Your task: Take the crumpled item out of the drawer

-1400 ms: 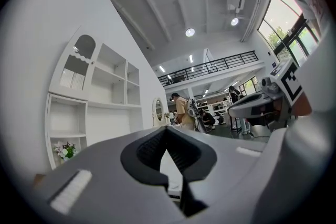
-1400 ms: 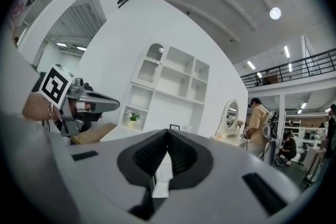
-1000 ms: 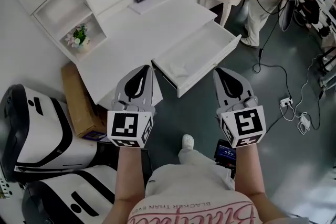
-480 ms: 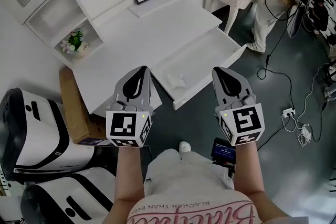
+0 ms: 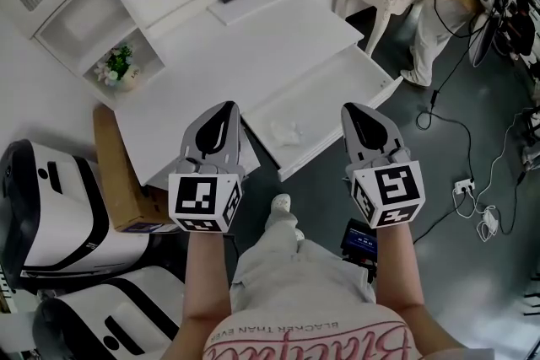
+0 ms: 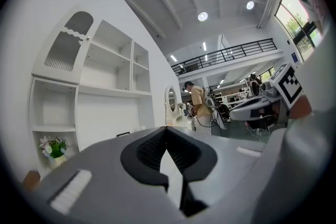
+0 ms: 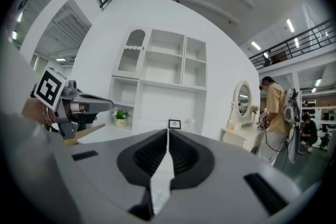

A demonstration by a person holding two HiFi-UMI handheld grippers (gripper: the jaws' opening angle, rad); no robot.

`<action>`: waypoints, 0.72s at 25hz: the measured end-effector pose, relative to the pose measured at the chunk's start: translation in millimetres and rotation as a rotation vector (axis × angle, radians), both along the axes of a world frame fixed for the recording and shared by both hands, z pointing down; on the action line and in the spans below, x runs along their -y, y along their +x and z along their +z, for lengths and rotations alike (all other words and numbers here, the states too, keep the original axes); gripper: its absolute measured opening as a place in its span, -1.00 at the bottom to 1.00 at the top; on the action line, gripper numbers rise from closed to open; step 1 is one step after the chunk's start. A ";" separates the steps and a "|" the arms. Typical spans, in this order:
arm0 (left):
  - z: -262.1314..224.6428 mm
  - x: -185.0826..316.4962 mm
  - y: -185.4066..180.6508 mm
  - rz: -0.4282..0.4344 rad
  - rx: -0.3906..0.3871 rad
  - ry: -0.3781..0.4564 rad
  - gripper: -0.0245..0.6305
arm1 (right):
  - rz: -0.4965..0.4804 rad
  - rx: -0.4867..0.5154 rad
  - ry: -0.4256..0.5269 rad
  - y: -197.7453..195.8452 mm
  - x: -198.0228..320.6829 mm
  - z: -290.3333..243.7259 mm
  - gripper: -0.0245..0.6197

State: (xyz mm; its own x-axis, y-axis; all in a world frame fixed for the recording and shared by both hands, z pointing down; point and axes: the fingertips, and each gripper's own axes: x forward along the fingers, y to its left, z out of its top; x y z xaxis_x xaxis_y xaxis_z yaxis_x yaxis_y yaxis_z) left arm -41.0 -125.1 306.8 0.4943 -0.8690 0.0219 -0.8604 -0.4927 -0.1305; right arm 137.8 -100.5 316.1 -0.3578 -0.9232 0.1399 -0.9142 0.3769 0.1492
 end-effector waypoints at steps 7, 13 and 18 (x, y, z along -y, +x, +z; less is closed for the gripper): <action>6.2 33.4 1.9 -0.003 -0.003 -0.018 -0.89 | -0.091 -0.023 -0.073 -12.6 31.6 17.0 -0.45; 14.3 62.5 -1.3 -0.011 0.001 -0.042 -0.89 | -0.118 -0.029 -0.108 -17.5 65.2 28.4 -0.40; 31.6 87.7 -6.1 -0.011 0.010 -0.082 -0.89 | -0.139 -0.052 -0.165 -23.4 93.8 50.3 -0.40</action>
